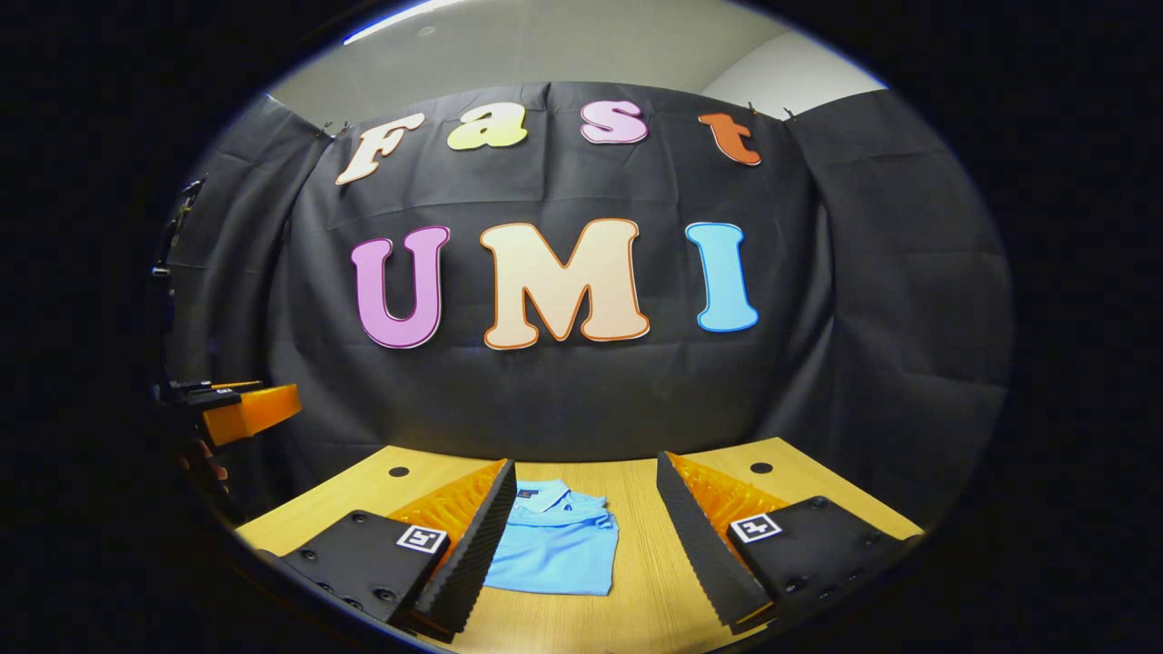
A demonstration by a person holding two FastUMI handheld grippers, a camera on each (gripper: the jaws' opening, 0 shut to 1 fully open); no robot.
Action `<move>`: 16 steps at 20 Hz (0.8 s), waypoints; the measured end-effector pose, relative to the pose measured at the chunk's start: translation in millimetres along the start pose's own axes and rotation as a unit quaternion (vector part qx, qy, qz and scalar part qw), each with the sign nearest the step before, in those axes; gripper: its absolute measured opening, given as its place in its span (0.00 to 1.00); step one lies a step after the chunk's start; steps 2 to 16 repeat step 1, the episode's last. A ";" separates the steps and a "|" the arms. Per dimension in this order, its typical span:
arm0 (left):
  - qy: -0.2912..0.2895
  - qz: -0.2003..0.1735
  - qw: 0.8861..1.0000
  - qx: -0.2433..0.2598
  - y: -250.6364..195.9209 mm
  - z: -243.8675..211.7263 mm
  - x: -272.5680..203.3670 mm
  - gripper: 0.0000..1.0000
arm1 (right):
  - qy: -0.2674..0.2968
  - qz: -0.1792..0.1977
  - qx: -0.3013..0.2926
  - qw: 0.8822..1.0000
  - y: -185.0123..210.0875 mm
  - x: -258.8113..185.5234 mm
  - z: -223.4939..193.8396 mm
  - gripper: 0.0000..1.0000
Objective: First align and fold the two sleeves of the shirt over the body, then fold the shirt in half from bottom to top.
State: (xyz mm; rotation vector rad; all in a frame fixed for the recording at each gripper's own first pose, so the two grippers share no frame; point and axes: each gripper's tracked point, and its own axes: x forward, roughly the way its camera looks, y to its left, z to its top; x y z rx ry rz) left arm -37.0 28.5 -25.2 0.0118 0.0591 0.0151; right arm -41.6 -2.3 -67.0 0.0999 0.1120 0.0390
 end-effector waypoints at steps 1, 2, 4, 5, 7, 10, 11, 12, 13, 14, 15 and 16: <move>-0.004 0.006 1.000 -0.001 3.7 -0.4 0.0 0.94 | 0.002 0.001 0.001 1.000 1.8 1.3 -2.1 0.97; -0.004 0.006 1.000 -0.001 3.7 -0.4 0.0 0.94 | 0.002 0.001 0.001 1.000 1.8 1.3 -2.1 0.97; -0.004 0.006 1.000 -0.001 3.7 -0.4 0.0 0.94 | 0.002 0.001 0.001 1.000 1.8 1.3 -2.1 0.97; -0.004 0.006 1.000 -0.001 3.7 -0.4 0.0 0.94 | 0.002 0.001 0.001 1.000 1.8 1.3 -2.1 0.97; -0.004 0.006 1.000 -0.001 3.7 -0.4 0.0 0.94 | 0.002 0.001 0.001 1.000 1.8 1.3 -2.1 0.97; -0.004 0.006 1.000 -0.001 3.7 -0.4 0.0 0.94 | 0.002 0.001 0.001 1.000 1.8 1.3 -2.1 0.97; -0.004 0.006 1.000 -0.001 3.7 -0.4 0.0 0.94 | 0.002 0.001 0.001 1.000 1.8 1.3 -2.1 0.97; -0.004 0.006 1.000 -0.001 3.7 -0.4 0.0 0.94 | 0.002 0.001 0.001 1.000 1.8 1.3 -2.1 0.97; -0.004 0.006 1.000 -0.001 3.7 -0.4 0.0 0.94 | 0.002 0.001 0.001 1.000 1.8 1.3 -2.1 0.97; -0.004 0.006 1.000 -0.001 3.7 -0.4 0.0 0.94 | 0.002 0.001 0.001 1.000 1.8 1.3 -2.1 0.97; -0.004 0.006 1.000 -0.001 3.7 -0.4 0.0 0.94 | 0.002 0.001 0.001 1.000 1.8 1.3 -2.1 0.97; -0.004 0.006 1.000 -0.001 3.7 -0.4 0.0 0.94 | 0.002 0.001 0.001 1.000 1.8 1.3 -2.1 0.97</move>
